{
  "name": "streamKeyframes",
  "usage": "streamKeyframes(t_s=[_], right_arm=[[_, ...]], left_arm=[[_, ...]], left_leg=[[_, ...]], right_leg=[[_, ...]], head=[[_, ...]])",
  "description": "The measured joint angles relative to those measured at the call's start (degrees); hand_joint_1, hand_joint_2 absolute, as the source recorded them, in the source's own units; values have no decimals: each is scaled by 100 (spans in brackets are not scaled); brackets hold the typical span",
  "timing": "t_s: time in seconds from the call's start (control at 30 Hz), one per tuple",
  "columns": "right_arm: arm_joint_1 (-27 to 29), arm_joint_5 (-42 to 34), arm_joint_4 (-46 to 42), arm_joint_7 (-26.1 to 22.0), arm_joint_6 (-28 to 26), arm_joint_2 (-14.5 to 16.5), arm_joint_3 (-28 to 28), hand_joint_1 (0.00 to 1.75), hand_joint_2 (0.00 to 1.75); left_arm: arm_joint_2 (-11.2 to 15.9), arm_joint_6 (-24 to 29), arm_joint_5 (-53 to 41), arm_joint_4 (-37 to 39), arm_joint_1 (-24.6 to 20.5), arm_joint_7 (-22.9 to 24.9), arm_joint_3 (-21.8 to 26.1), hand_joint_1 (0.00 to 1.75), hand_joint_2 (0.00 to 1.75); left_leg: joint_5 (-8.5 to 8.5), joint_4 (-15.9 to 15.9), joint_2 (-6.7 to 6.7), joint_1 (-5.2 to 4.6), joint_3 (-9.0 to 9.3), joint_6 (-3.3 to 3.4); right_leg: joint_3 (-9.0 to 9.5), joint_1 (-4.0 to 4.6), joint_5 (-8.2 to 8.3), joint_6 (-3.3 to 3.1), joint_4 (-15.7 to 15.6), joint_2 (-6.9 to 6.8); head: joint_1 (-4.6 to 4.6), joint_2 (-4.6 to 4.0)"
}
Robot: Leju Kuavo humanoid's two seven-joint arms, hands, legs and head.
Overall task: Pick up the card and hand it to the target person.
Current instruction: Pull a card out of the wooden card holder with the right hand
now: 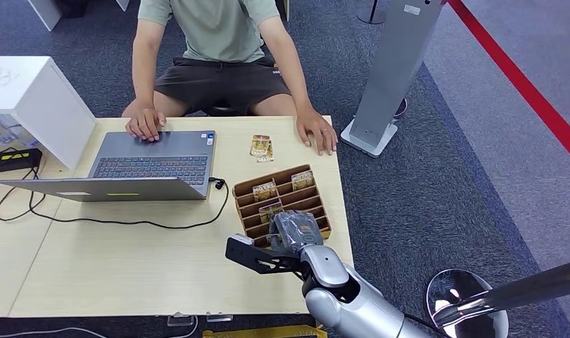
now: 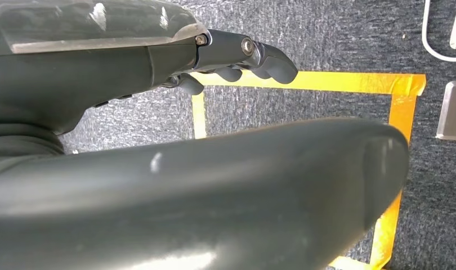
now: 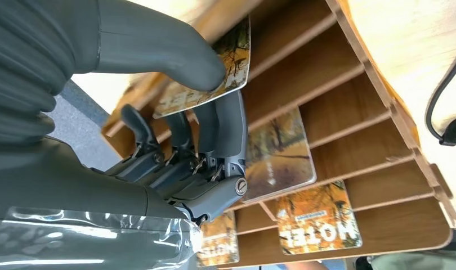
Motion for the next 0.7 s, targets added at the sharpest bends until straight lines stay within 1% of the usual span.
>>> streamKeyframes(t_s=[0.3,0.57,0.7], right_arm=[[-3,-4,1,-18,-13,2,-2,175,175],[-12,50,-4,-74,-66,-1,-6,175,175],[-110,102,-112,-105,-97,-15,-17,175,175]], left_arm=[[2,143,-145,0,-1,2,-4,0,0],[3,90,-99,0,0,-59,-4,0,0],[4,52,-96,0,0,-80,-4,0,0]], left_leg=[[0,0,0,0,2,0],[0,0,0,0,2,0],[1,0,0,0,2,0]], right_leg=[[1,0,0,0,0,0],[2,0,0,0,0,0],[2,0,1,0,0,0]], head=[[-2,0],[-1,0],[0,0]])
